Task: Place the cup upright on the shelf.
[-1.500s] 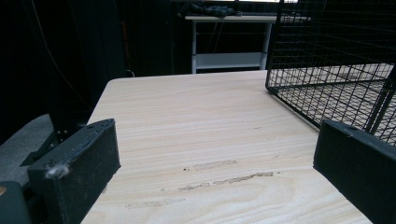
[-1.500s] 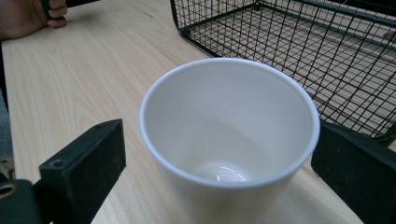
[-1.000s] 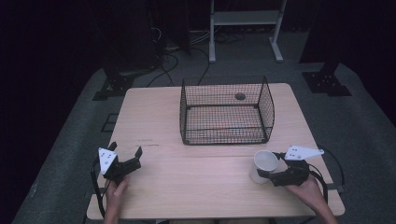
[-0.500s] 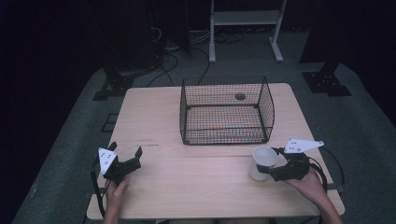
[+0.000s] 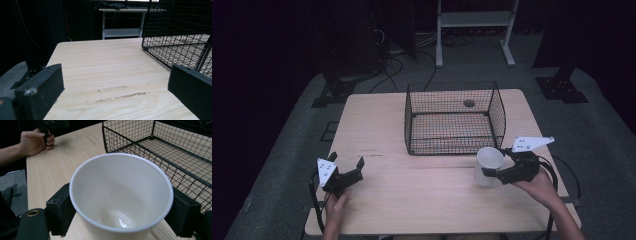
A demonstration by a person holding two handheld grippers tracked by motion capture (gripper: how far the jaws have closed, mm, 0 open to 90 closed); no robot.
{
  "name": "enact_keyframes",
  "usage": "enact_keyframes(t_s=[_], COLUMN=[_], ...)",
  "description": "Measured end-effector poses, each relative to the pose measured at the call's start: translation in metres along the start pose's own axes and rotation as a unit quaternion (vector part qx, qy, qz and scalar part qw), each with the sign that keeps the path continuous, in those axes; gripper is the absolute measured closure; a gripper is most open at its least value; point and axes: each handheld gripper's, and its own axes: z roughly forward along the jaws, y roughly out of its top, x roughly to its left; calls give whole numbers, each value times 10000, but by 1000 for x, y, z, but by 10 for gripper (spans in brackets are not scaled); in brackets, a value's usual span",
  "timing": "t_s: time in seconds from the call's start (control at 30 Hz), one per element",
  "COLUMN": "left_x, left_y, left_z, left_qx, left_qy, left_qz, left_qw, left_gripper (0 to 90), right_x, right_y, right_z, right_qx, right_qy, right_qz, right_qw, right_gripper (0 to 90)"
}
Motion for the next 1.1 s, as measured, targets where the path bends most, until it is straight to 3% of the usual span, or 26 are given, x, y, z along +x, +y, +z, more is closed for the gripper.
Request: enact_keyframes(t_s=[1.1], left_x=[0], left_y=[0], left_z=[0], left_qx=[4], left_qy=[7], left_qz=[-18], left_qw=[10000], left_gripper=[0], right_x=[-25], right_y=[62], right_z=[11], right_qx=[-25], right_qy=[279], right_qz=[-62], right_qw=[9996], right_gripper=[195])
